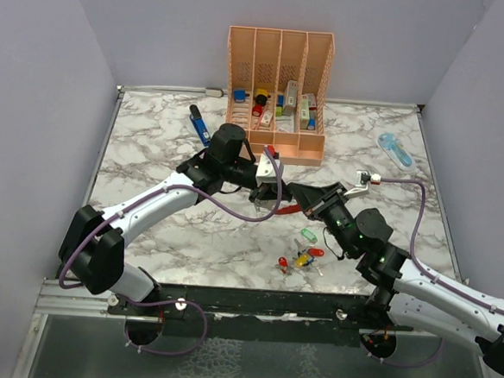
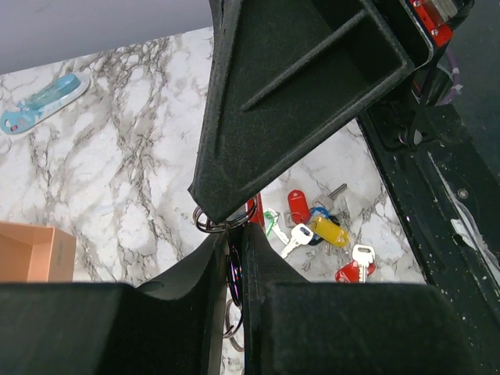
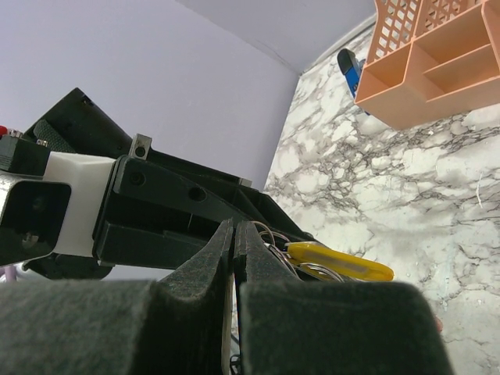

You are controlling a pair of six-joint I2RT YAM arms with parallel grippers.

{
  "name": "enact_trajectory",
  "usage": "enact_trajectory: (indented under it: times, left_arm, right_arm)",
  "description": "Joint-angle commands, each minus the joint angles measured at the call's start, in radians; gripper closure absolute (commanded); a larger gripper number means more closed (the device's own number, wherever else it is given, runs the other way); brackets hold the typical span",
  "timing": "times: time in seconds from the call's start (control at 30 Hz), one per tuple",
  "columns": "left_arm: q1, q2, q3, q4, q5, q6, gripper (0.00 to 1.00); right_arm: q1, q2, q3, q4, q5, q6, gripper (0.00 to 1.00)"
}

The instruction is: Put the keys on the keyring

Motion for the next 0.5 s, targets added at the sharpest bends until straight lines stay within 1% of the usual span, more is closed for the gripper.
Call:
enact_trajectory:
  times: [0.0, 0.13, 0.23, 0.47]
  left_arm:
    - [-0.001, 0.006, 0.003, 0.023, 0.006, -0.019, 0.95]
    - [0.0, 0.013, 0.017, 0.011, -0.01, -0.024, 0.96]
    - [0.002, 0.015, 0.046, -0.047, -0.014, 0.002, 0.97]
    - [0.003, 0.015, 0.1, -0.174, -0.03, 0.068, 1.0]
  right_arm:
    - [0.0, -0.024, 0.007, 0.019, 0.007, -0.036, 0.99]
    - [0.0, -0.037, 0.008, 0.018, -0.009, -0.126, 0.99]
    - [0.0, -0.047, 0.011, -0.027, -0.022, -0.18, 0.99]
    - [0.0, -0.078, 0.004, -0.034, -0.088, -0.367, 0.99]
